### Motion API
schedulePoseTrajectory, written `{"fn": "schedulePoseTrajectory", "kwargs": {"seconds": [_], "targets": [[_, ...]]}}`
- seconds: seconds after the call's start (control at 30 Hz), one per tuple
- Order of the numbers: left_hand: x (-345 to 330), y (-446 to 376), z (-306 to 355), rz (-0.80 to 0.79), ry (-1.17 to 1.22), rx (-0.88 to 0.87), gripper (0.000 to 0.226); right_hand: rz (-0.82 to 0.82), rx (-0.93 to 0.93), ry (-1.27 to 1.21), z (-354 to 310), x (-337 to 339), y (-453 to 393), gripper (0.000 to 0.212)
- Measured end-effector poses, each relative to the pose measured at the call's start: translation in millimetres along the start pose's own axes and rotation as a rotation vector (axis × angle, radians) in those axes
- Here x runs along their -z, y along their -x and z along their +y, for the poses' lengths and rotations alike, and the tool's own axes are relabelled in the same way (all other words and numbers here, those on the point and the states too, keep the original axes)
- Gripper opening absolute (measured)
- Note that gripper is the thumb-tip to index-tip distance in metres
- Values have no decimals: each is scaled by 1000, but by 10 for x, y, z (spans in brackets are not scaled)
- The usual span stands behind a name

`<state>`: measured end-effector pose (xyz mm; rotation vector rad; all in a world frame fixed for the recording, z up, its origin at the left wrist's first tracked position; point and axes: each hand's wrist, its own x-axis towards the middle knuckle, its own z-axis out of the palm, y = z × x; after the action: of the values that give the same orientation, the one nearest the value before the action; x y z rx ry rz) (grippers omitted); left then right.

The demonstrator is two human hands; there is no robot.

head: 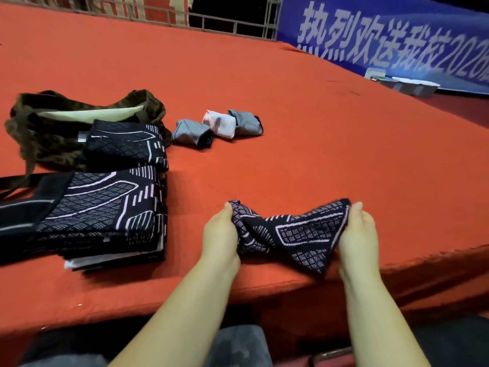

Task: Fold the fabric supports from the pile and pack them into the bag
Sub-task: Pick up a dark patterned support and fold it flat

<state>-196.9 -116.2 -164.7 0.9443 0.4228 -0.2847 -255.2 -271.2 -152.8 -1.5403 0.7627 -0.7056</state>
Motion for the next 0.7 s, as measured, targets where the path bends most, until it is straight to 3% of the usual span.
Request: {"fn": "schedulePoseTrajectory", "kwargs": {"seconds": [0.07,0.17,0.23,0.3,0.4,0.6,0.7], "targets": [[41,-1,-46,-63,-76,-47,13,-110,-76,38,156,20,-44,72],[86,16,-83,-155,-248,-120,9,-232,-19,369,333,51,-44,82],[154,-16,-117,-155,-341,-164,22,-203,79,715,411,91,-11,76],[211,-42,-146,-141,-428,-197,33,-137,72,889,452,115,48,57],[289,-48,-178,-73,-633,-303,25,-62,107,920,472,103,129,41],[374,-10,-176,-59,-842,-404,17,-5,128,978,597,86,151,41],[422,-2,-207,-60,-969,-456,14,-3,140,913,638,71,168,24]]}}
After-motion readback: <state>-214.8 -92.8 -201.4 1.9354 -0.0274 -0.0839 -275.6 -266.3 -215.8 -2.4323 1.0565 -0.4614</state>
